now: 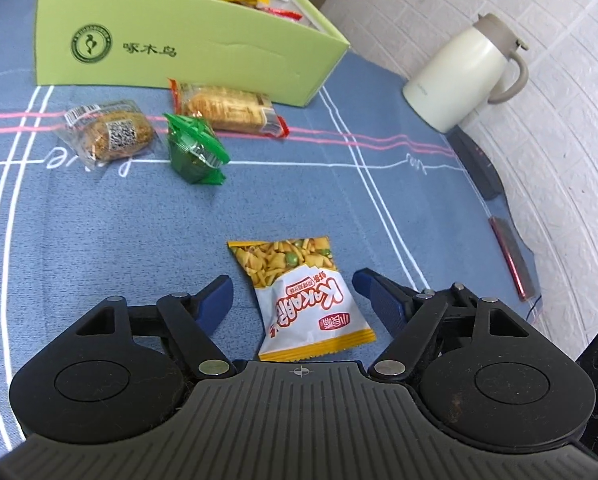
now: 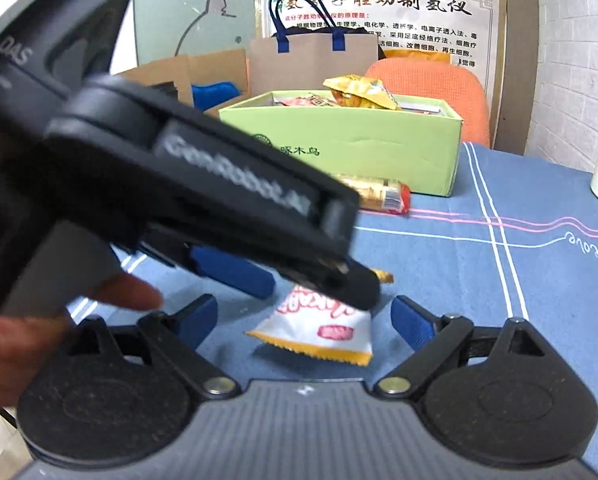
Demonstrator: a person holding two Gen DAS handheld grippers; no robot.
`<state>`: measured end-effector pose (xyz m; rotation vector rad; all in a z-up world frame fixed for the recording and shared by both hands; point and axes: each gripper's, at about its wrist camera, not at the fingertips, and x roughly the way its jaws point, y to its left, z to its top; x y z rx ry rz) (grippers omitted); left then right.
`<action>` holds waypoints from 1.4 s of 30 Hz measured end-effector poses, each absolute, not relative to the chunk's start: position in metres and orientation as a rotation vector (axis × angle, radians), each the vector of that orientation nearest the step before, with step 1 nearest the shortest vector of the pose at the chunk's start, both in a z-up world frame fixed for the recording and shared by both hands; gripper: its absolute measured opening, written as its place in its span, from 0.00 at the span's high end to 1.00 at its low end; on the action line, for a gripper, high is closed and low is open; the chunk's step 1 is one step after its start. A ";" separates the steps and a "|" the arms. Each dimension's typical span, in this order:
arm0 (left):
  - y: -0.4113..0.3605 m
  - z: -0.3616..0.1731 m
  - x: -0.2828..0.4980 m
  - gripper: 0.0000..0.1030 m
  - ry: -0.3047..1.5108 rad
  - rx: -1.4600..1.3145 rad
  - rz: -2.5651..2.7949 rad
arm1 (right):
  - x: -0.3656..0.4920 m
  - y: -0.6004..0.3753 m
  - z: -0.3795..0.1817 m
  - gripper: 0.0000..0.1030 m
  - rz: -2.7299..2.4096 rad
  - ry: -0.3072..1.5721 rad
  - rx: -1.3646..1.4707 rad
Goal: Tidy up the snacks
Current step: 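Grasp the Kakapo bag with the left gripper and carry it over the box, then release the Kakapo bag into the box and move the left gripper to the green candy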
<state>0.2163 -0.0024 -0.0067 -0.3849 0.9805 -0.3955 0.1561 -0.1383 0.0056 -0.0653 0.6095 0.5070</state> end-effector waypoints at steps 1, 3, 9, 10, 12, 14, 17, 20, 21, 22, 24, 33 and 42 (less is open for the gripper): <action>-0.003 -0.008 0.217 0.44 0.985 -0.387 -0.397 | 0.160 -0.139 0.004 0.10 0.503 0.609 -0.068; -0.004 -0.010 0.219 0.44 0.989 -0.390 -0.392 | 0.161 -0.141 0.002 0.10 0.503 0.613 -0.071; -0.011 -0.011 0.216 0.50 0.961 -0.342 -0.396 | 0.162 -0.137 -0.010 0.30 0.512 0.633 -0.037; -0.013 -0.011 0.216 0.65 0.955 -0.332 -0.397 | 0.161 -0.137 -0.010 0.30 0.507 0.631 -0.039; -0.010 -0.012 0.217 0.76 0.965 -0.373 -0.408 | 0.159 -0.138 -0.010 0.33 0.495 0.631 -0.037; -0.006 -0.006 0.215 0.79 0.956 -0.414 -0.430 | 0.157 -0.140 -0.003 0.33 0.500 0.608 -0.031; -0.005 0.011 0.210 0.79 0.901 -0.403 -0.442 | 0.158 -0.137 0.013 0.33 0.502 0.570 -0.054; 0.004 0.028 0.217 0.79 0.852 -0.412 -0.437 | 0.174 -0.128 0.031 0.33 0.522 0.538 -0.079; 0.009 0.034 0.223 0.79 0.835 -0.422 -0.437 | 0.182 -0.122 0.038 0.32 0.529 0.523 -0.094; 0.016 0.042 0.231 0.78 0.818 -0.431 -0.434 | 0.192 -0.116 0.045 0.32 0.535 0.506 -0.112; 0.030 0.058 0.249 0.78 0.777 -0.433 -0.418 | 0.214 -0.102 0.059 0.32 0.555 0.471 -0.141; 0.101 0.097 0.345 0.78 0.683 -0.432 -0.276 | 0.339 -0.026 0.092 0.31 0.682 0.469 -0.223; 0.144 0.070 0.413 0.65 0.719 -0.343 -0.118 | 0.415 0.012 0.071 0.22 0.715 0.561 -0.200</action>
